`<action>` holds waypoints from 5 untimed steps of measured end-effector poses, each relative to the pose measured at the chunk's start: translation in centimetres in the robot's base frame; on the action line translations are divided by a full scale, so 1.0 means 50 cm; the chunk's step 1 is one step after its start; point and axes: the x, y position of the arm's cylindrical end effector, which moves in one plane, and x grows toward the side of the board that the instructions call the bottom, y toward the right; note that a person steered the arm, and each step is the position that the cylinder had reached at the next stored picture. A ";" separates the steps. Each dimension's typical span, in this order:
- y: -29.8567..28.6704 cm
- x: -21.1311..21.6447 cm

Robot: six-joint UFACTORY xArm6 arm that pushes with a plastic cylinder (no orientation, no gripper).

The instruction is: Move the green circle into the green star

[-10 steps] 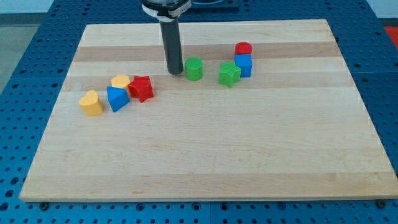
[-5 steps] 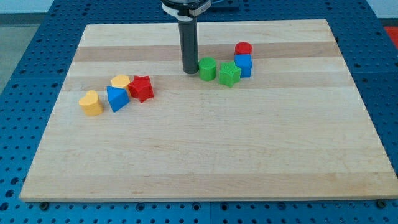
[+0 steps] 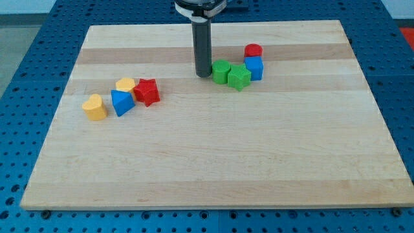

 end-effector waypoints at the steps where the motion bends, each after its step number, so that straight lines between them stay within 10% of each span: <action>1: 0.000 0.000; 5: -0.098 0.005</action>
